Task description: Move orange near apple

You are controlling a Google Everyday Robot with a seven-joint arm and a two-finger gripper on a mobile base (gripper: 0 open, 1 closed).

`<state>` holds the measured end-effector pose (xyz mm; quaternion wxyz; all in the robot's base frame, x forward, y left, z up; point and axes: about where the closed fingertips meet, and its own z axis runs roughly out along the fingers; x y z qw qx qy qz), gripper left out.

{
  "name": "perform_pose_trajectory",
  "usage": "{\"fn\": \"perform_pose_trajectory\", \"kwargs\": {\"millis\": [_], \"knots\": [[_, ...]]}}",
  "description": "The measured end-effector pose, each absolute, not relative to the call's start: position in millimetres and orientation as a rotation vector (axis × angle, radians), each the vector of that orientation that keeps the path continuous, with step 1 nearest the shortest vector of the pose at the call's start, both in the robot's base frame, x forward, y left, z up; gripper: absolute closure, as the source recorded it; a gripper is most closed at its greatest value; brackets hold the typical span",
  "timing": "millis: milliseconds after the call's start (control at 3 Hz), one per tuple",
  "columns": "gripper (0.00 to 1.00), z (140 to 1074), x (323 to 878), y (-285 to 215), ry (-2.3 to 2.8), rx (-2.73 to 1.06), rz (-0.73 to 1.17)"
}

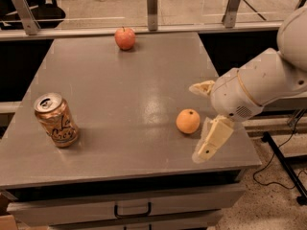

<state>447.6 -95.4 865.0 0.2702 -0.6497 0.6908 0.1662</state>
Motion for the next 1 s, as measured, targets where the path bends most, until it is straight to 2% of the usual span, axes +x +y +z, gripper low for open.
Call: {"fn": "perform_pose_trajectory", "kwargs": {"millis": [333,1000], "knots": [[0.18,847,461,-89,1.843,-1.712,0.484],[0.64,852,480,-86,1.836,-1.635,0.519]]}}
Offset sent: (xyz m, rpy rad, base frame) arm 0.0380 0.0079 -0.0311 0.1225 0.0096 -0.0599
